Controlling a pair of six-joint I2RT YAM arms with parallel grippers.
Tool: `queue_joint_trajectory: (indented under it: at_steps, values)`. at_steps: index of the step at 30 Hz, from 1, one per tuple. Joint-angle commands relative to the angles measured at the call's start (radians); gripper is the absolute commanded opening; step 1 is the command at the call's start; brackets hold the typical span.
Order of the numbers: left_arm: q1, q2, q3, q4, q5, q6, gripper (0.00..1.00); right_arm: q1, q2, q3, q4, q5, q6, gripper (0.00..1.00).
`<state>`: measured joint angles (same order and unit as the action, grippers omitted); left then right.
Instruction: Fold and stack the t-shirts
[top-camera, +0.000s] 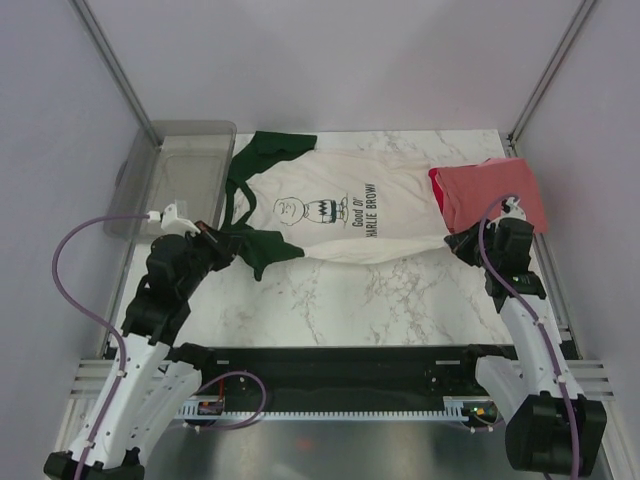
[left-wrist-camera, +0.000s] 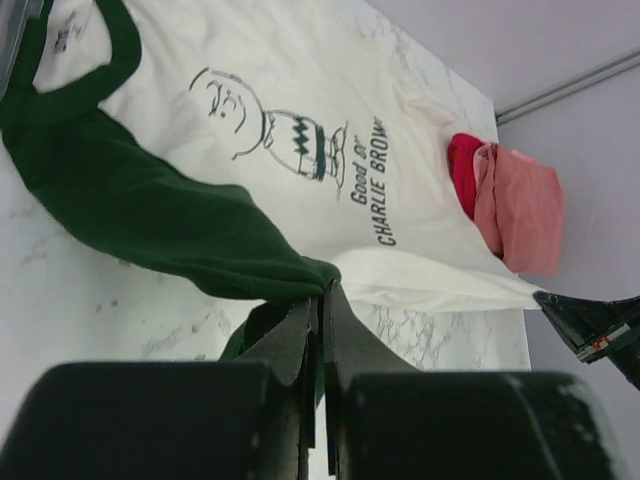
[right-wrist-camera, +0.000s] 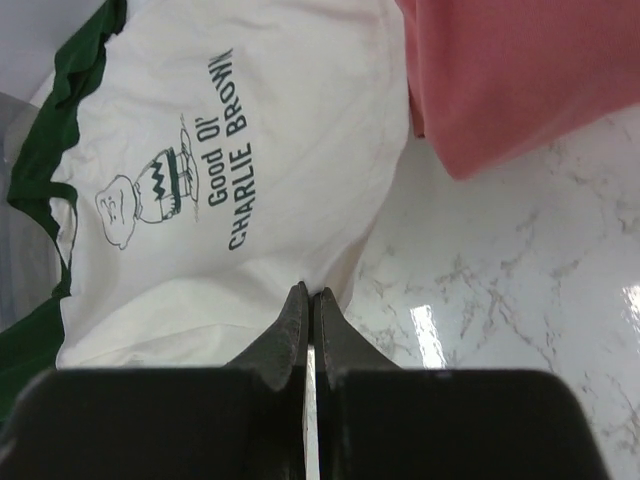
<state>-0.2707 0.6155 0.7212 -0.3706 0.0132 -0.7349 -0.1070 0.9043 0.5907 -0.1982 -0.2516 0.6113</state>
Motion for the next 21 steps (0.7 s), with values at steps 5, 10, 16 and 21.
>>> queue_joint_trajectory:
  at_steps: [5,10,16,21]
  values:
    - [-0.002,-0.178,-0.065,-0.276,0.019,-0.104,0.02,-0.003,-0.157,-0.066,-0.236,0.046,-0.073,0.00]
    - [-0.002,-0.221,-0.043,-0.390,0.002,-0.126,0.02,-0.002,-0.171,-0.085,-0.253,0.029,-0.053,0.00]
    - [-0.002,-0.142,-0.028,-0.386,-0.008,-0.143,0.02,-0.002,-0.075,-0.063,-0.210,0.055,-0.051,0.00]
    - [-0.001,-0.054,0.023,-0.346,-0.055,-0.116,0.02,-0.002,0.002,-0.028,-0.179,0.084,-0.058,0.00]
